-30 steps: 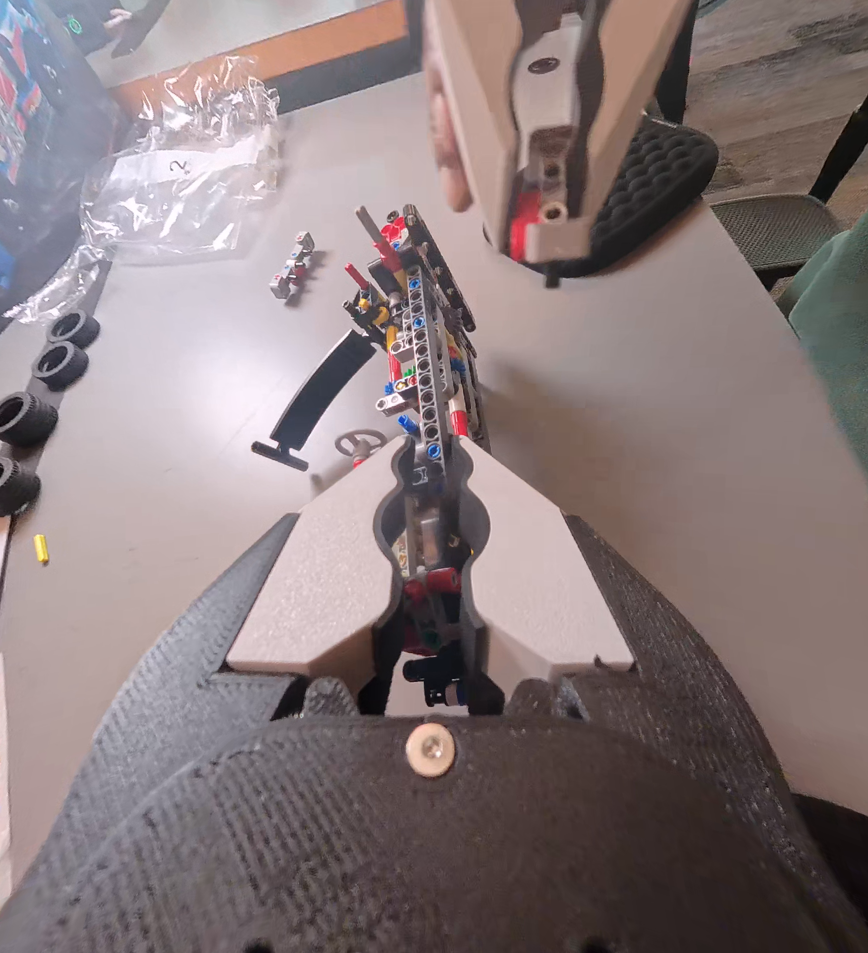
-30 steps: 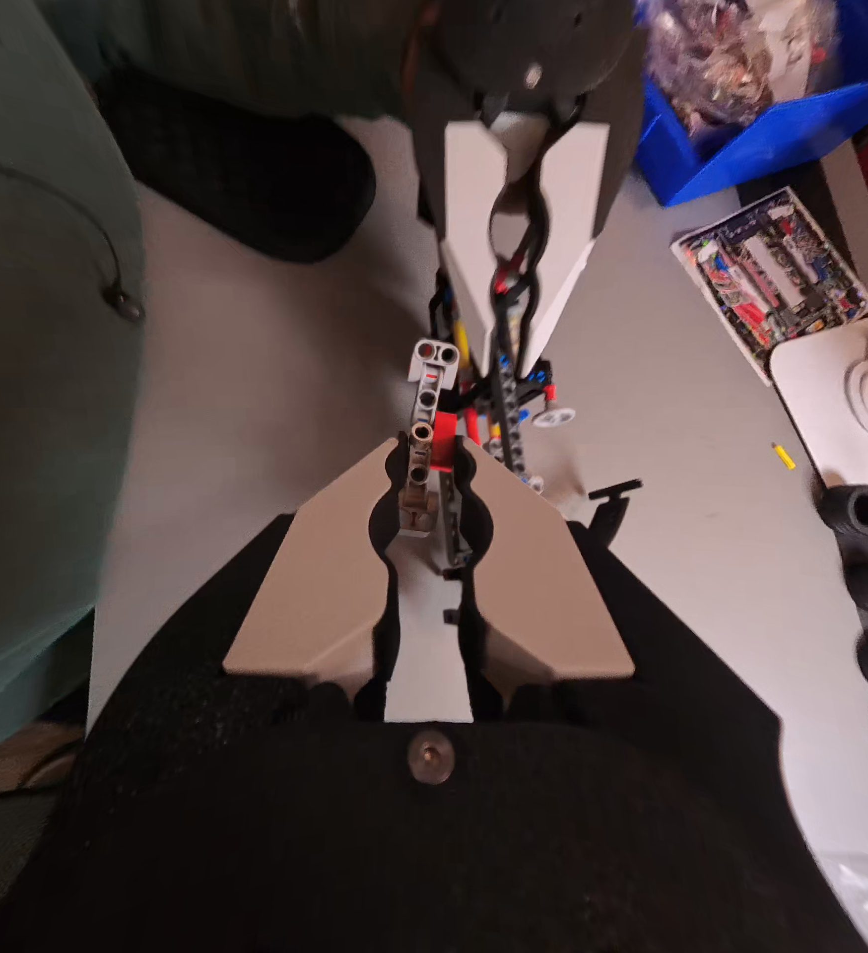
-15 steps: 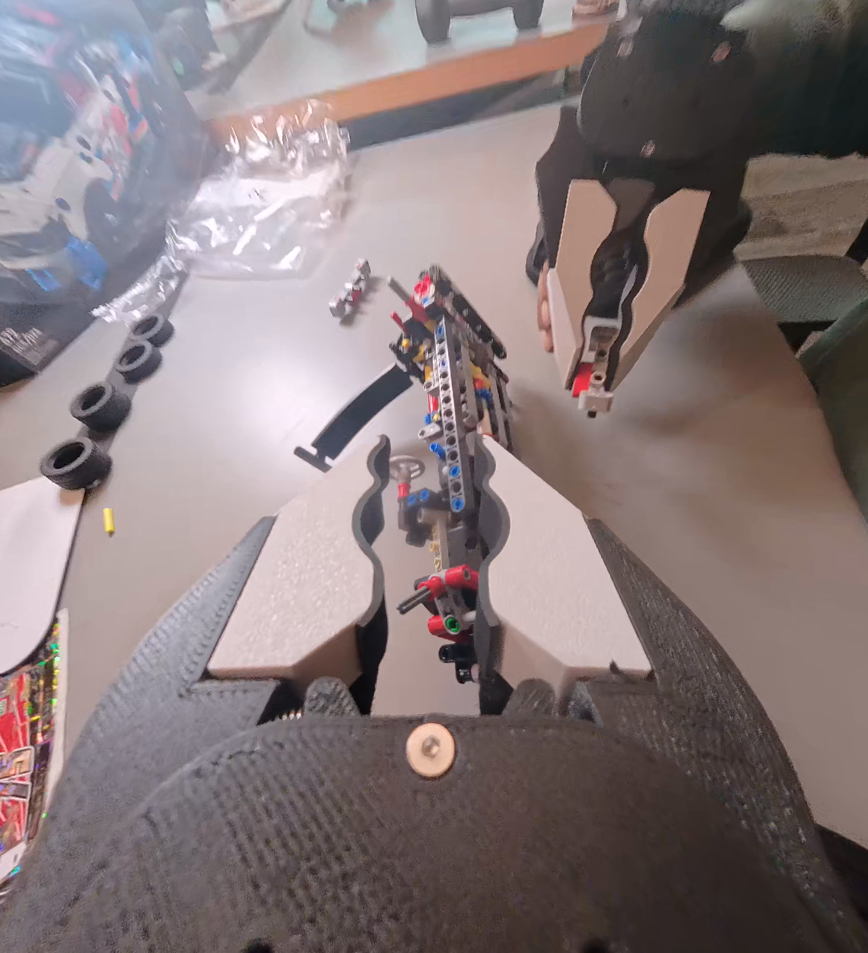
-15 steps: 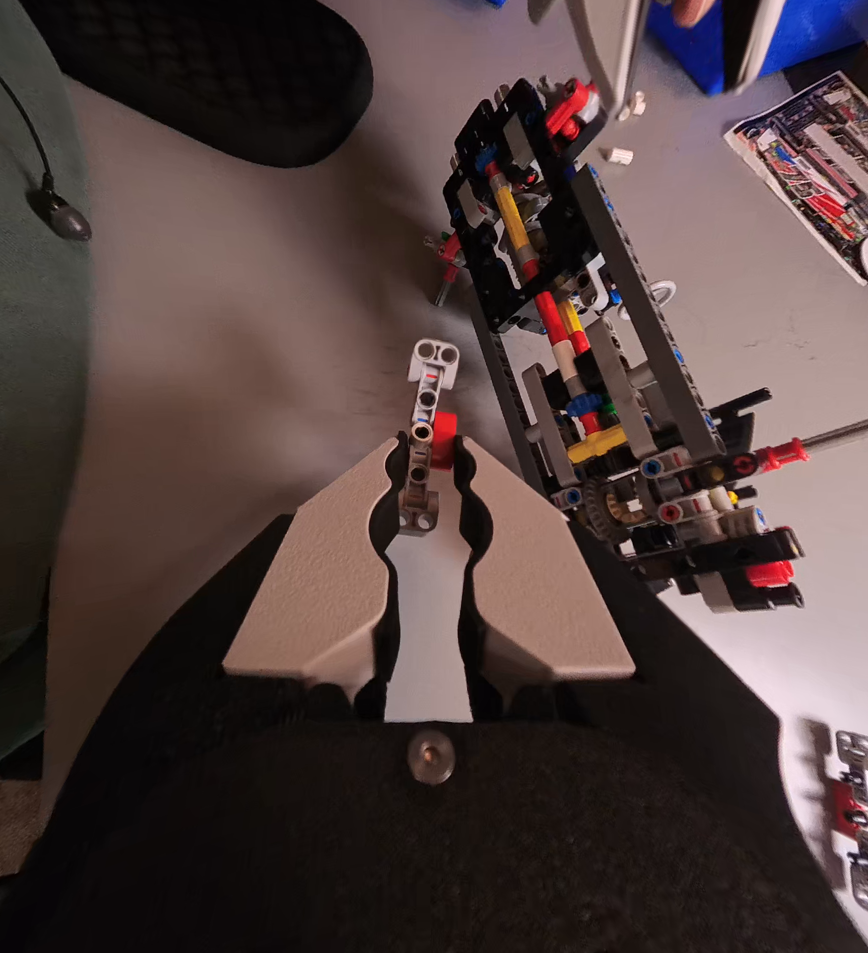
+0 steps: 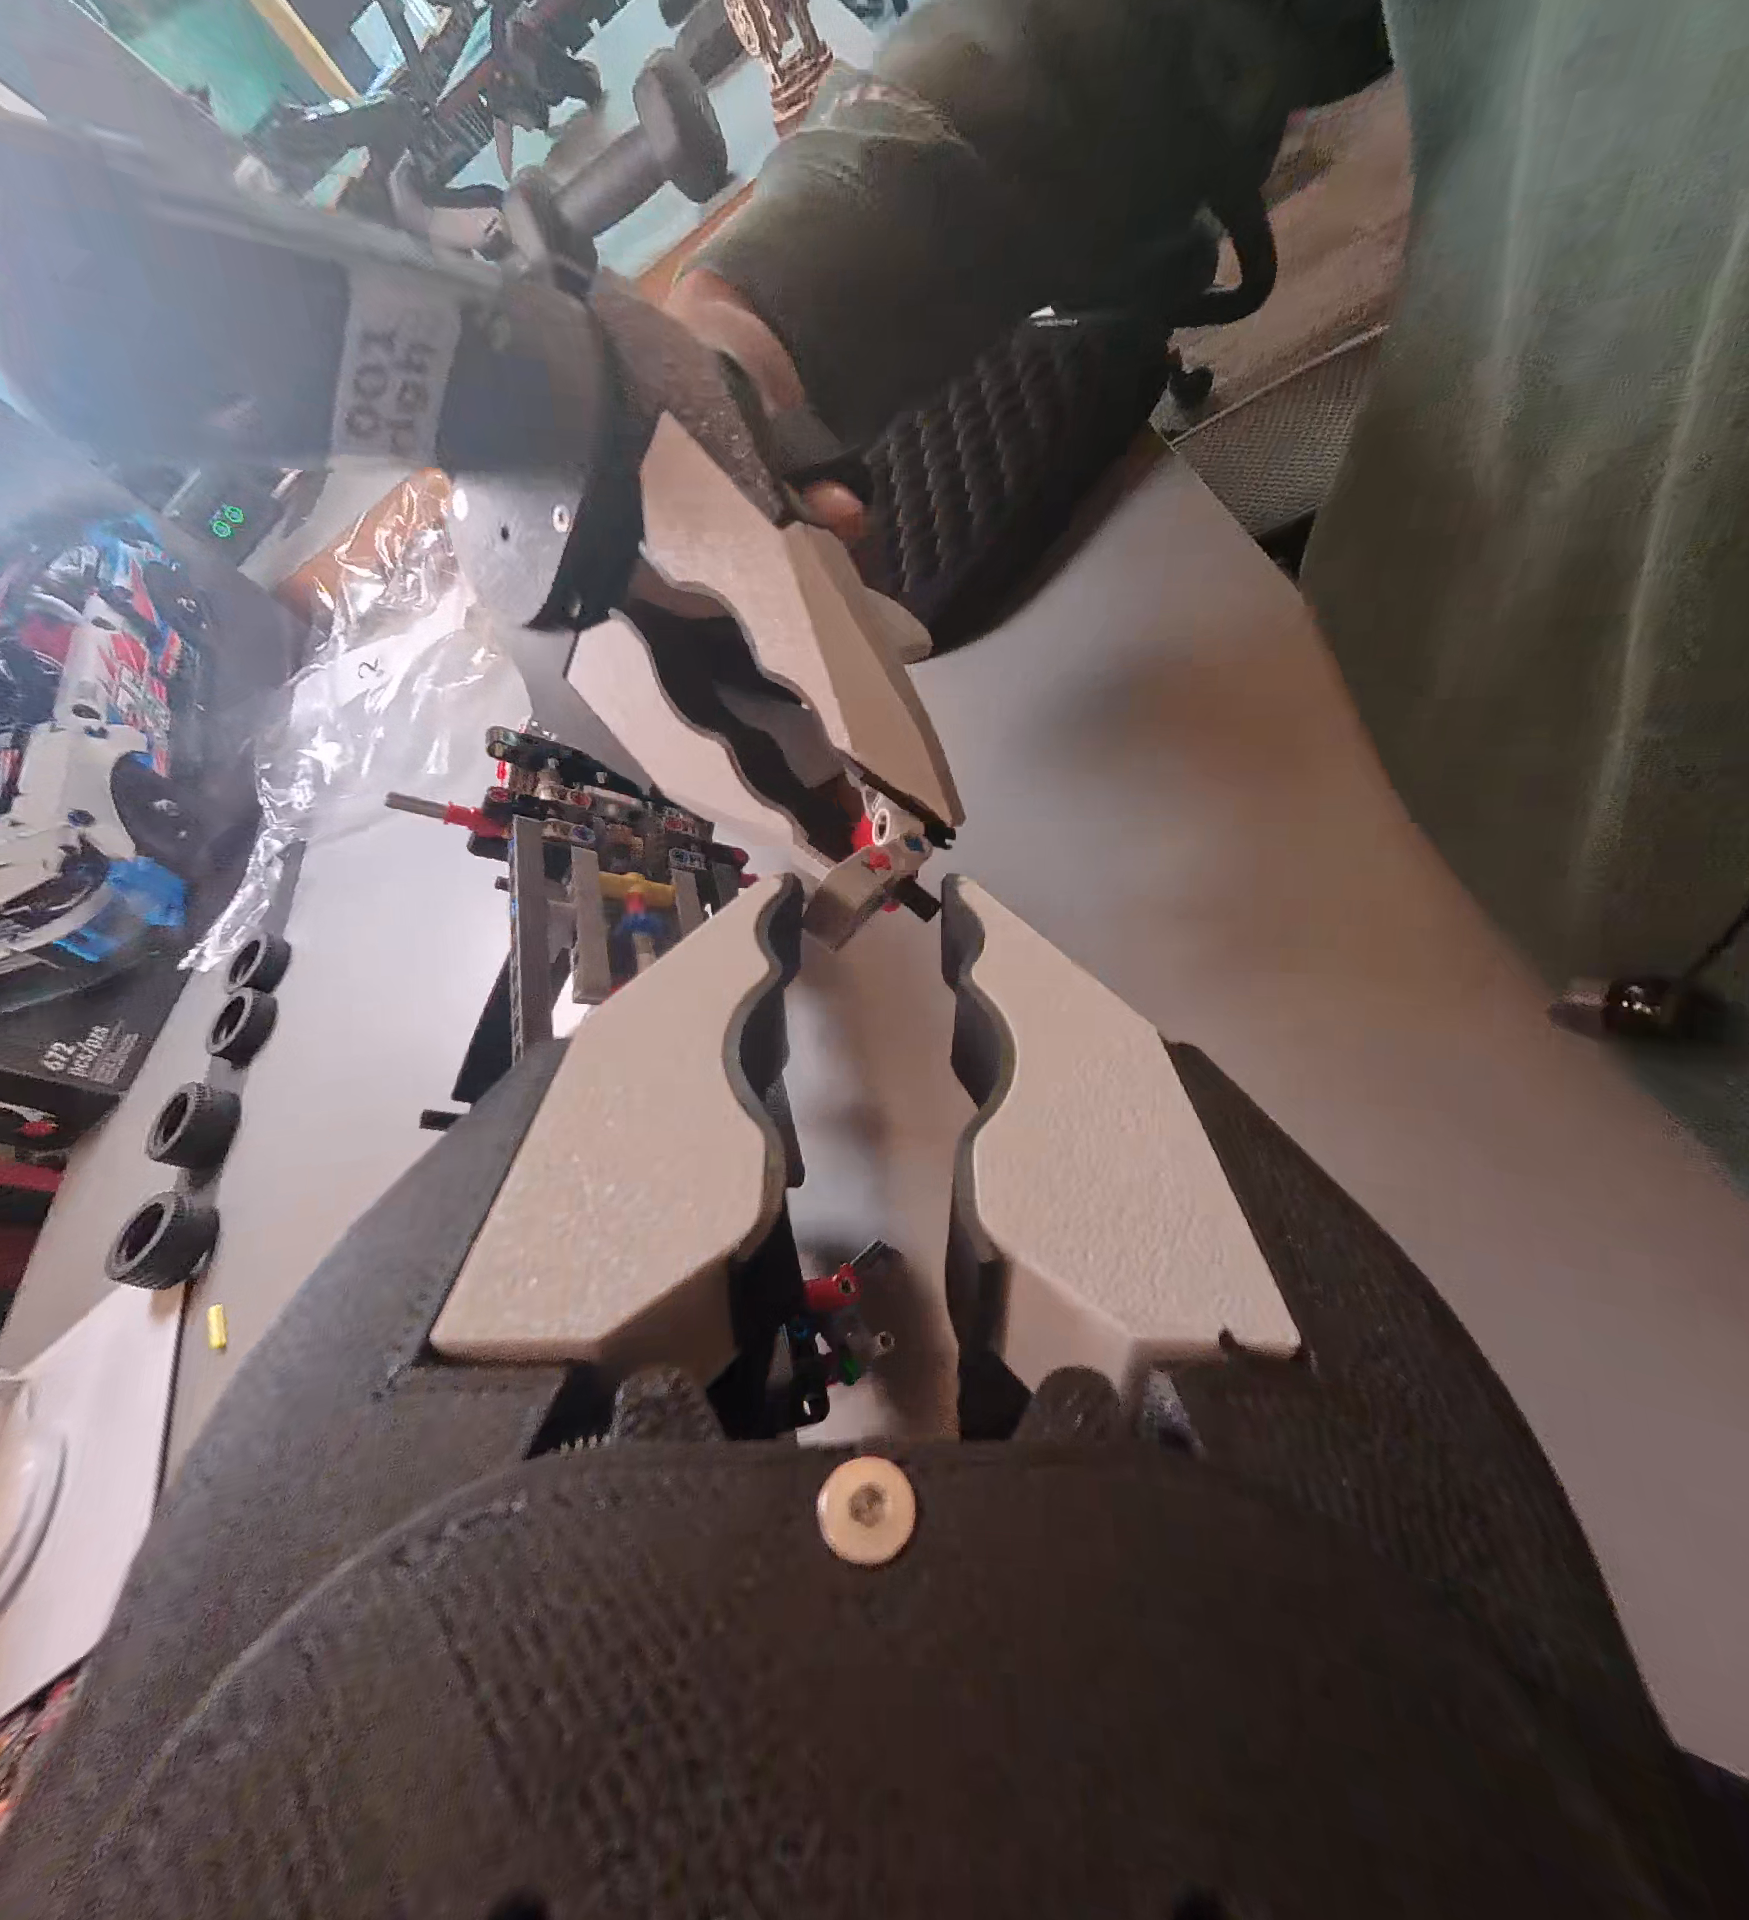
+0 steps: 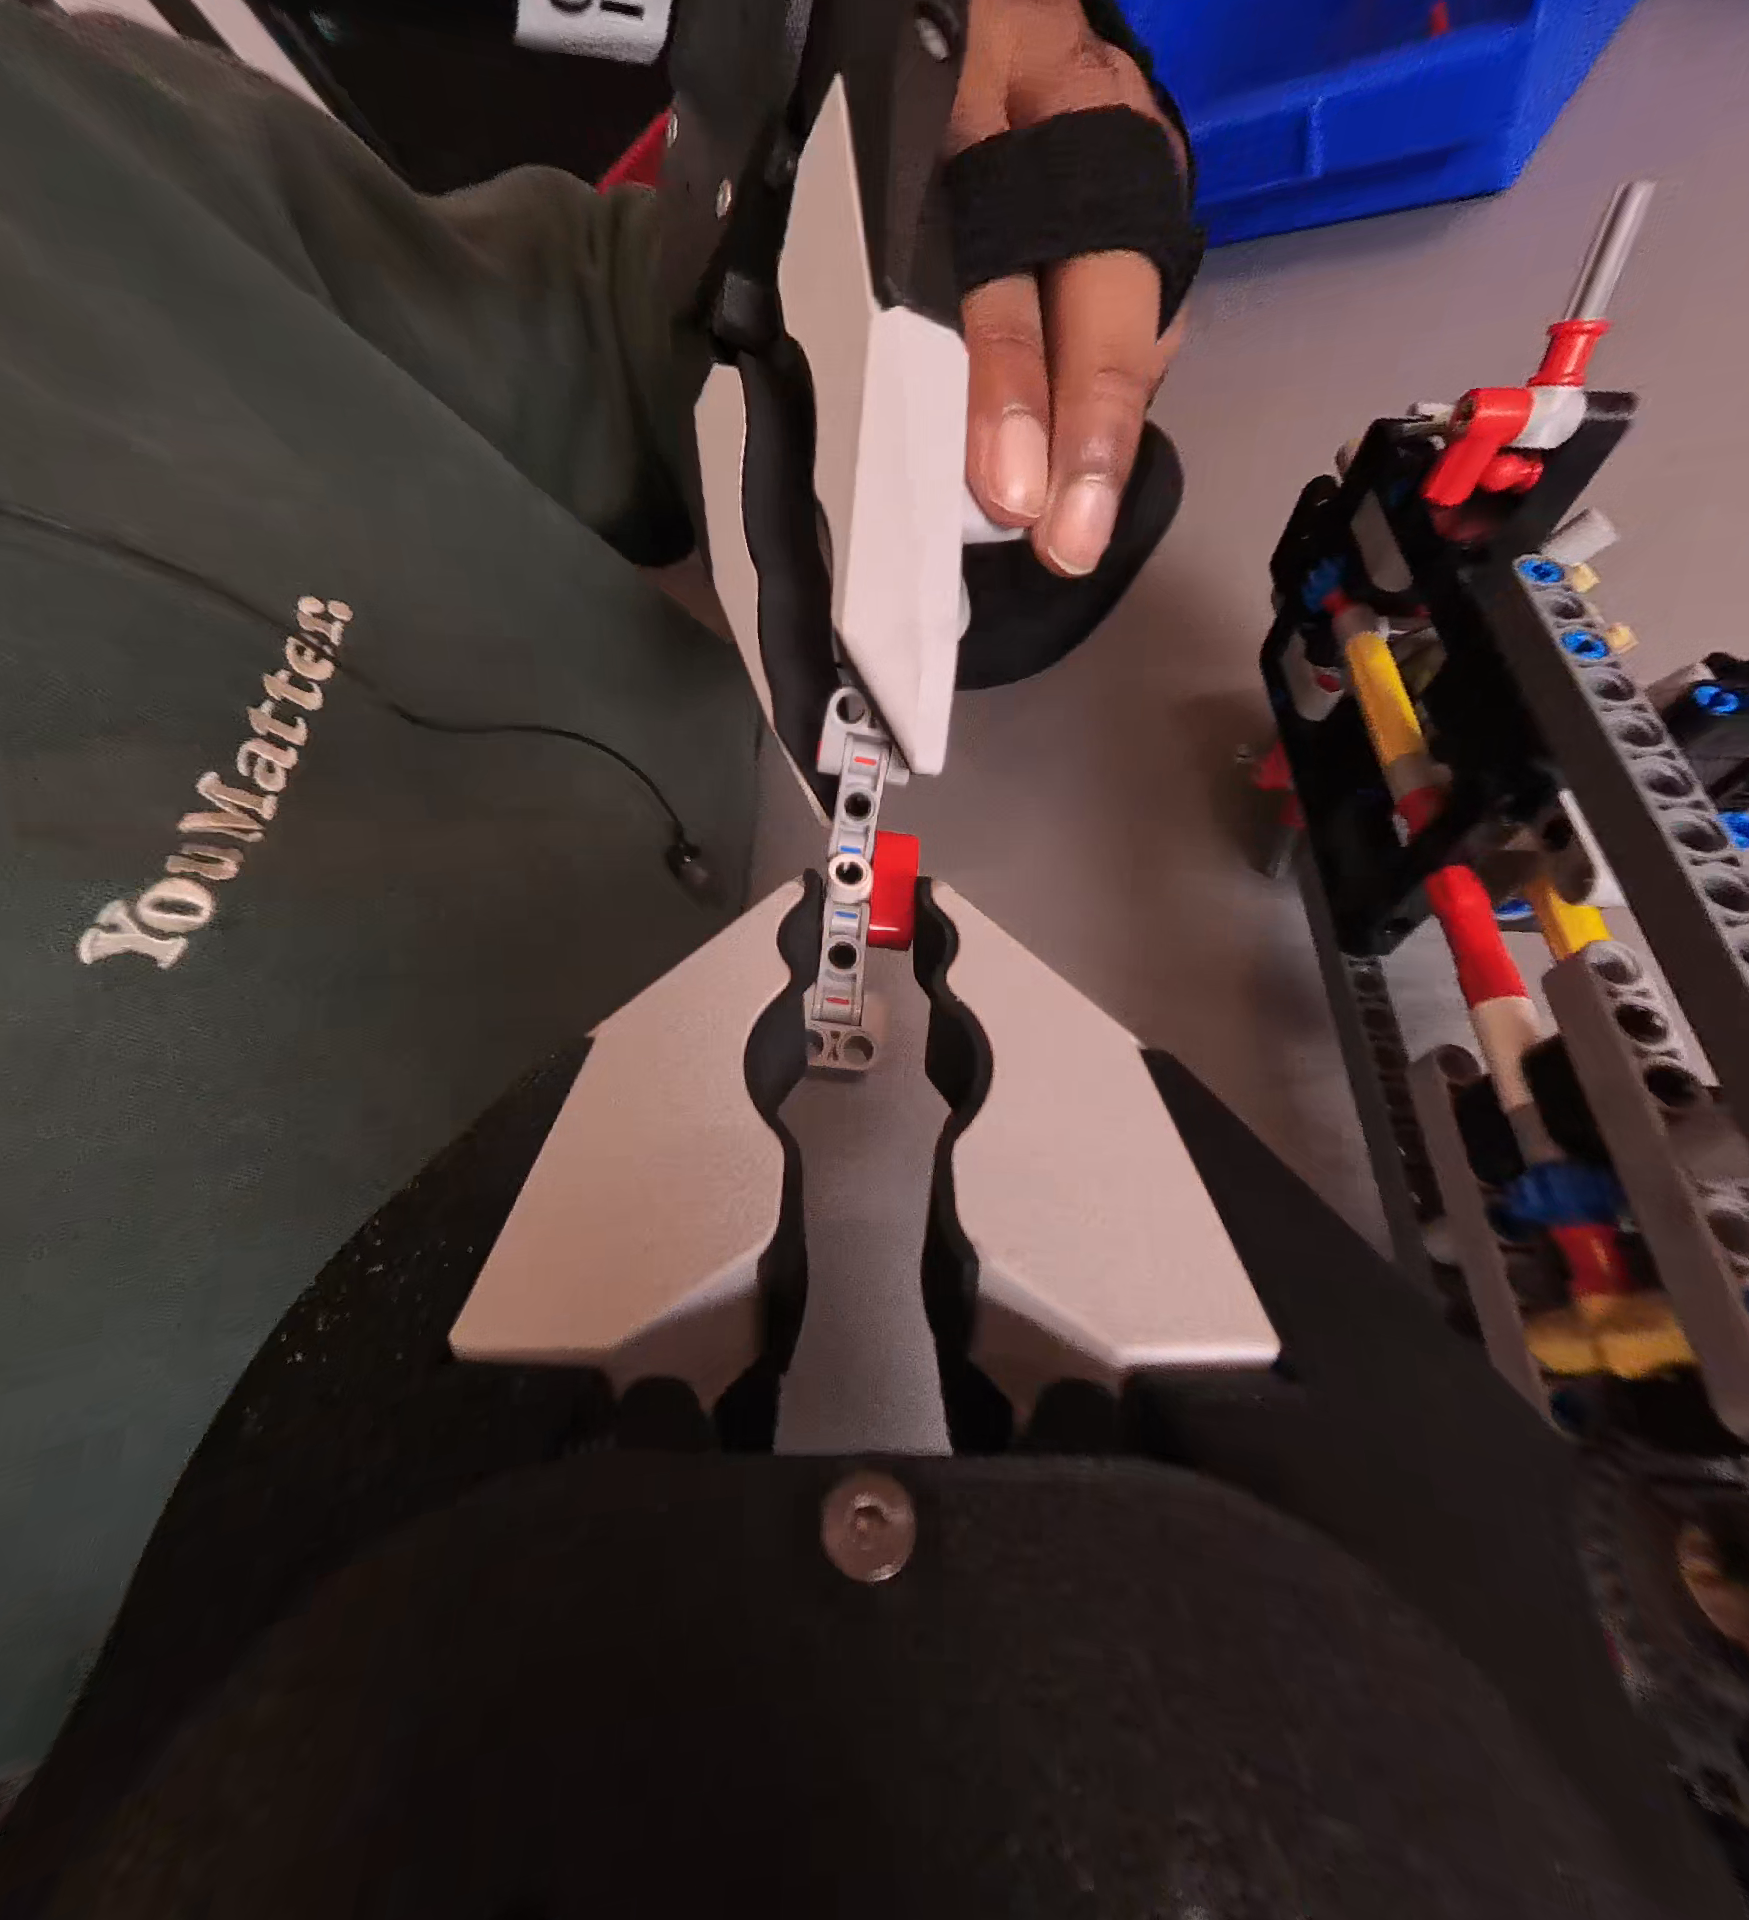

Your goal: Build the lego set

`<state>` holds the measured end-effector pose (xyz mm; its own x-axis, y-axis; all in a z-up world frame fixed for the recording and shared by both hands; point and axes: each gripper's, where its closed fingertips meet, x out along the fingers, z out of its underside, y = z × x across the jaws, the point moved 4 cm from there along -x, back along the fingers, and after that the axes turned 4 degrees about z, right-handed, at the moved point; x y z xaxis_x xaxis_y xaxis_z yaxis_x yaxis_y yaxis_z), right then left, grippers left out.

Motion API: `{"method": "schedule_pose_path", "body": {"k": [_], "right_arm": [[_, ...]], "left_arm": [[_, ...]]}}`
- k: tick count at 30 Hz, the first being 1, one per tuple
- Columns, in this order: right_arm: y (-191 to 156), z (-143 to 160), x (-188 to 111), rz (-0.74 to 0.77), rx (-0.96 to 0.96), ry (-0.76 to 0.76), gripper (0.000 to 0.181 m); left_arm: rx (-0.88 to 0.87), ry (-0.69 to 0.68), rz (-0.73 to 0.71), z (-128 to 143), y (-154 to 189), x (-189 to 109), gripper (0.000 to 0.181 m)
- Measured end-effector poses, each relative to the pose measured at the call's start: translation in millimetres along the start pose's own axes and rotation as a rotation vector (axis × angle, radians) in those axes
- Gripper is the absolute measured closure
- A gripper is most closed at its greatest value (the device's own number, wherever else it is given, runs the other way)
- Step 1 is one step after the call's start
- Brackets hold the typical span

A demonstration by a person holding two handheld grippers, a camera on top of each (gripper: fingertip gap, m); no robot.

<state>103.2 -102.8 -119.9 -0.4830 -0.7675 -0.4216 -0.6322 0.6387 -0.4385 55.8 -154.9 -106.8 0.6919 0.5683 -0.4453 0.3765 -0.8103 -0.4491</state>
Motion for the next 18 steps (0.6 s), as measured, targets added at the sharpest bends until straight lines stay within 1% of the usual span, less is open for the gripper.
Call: {"method": "schedule_pose_path", "body": {"k": [3,6,9,13,18], "right_arm": [[-0.9,-6.2,-3.0,-0.072,0.072,0.069,0.166],[-1.2,-17.9,-14.4,-0.116,0.154,0.202,0.166],[-2.7,-24.6,-24.7,-0.115,0.177,0.318,0.166],[-8.9,-29.7,-30.7,-0.139,0.234,0.458,0.166],[-15.3,-35.1,-35.9,-0.137,0.251,0.526,0.165]], "left_arm": [[0.024,0.005,-0.059,-5.7,-0.8,-4.4,0.157],[0.009,0.055,-0.178,-15.4,-8.9,-9.2,0.158],[0.003,0.102,-0.308,-22.8,-15.3,-10.4,0.158],[-0.034,0.177,-0.411,-31.9,-18.9,-13.3,0.158],[-0.077,0.22,-0.494,-38.2,-19.6,-15.5,0.158]]}}
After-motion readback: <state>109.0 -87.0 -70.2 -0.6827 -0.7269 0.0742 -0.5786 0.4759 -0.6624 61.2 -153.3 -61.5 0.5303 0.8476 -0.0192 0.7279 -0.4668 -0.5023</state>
